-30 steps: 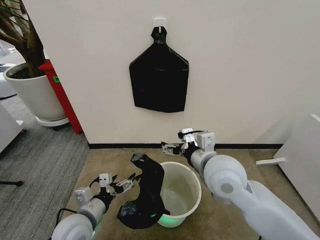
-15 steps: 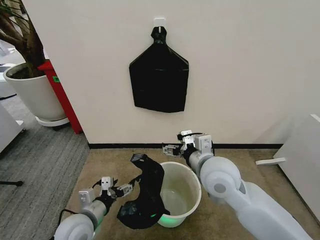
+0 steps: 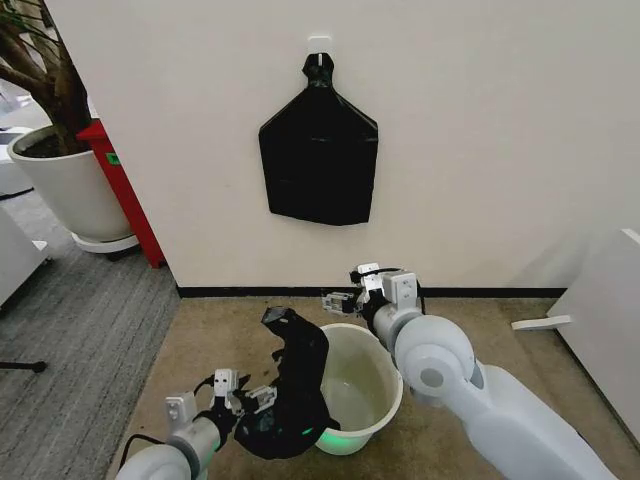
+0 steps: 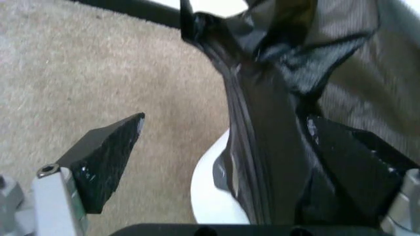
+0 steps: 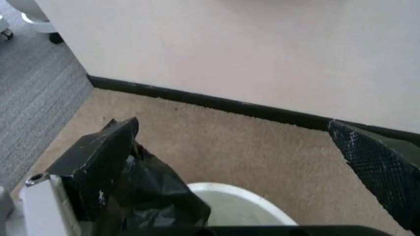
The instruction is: Place the garbage bag over the trash bin.
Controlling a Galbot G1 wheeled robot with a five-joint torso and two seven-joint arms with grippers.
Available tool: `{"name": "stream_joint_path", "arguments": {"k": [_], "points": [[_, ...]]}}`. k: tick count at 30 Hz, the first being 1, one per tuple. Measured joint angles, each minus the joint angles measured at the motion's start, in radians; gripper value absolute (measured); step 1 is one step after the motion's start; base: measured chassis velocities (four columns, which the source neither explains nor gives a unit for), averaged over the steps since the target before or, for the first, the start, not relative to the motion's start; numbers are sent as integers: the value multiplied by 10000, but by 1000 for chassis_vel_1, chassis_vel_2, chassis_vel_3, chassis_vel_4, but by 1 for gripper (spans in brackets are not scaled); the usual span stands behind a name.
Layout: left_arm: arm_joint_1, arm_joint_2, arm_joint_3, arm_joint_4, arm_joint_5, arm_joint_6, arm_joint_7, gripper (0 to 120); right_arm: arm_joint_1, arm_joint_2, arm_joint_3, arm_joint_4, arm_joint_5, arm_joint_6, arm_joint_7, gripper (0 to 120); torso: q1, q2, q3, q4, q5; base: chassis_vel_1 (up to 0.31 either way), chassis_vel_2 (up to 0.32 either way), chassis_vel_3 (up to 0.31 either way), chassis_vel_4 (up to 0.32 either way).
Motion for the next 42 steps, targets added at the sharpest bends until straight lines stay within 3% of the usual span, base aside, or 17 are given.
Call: {"name": "stream_joint_path", "arguments": {"k": [10,27,37,42], "points": [[-1130,-132,176,584,-736,233,234,96,-111,-57,-57,80,-201,0,-218,100,0,0,0,1,0,0,0,0,0],[-1666,-92,250,938,-1236,641,981,94,136,-37,-291,-35,-254,0,-312,100,0,0,1,1,1,0,0,0,0],[-2184,-110,940,1348,-1520,909,1229,92,151,-31,-352,-135,-394,3,-510,100,0,0,1,1,1,0,0,0,0],[-2450,-201,1264,1592,-1522,917,1226,85,92,-55,-330,-141,-465,4,-586,100,0,0,1,1,1,0,0,0,0]]}}
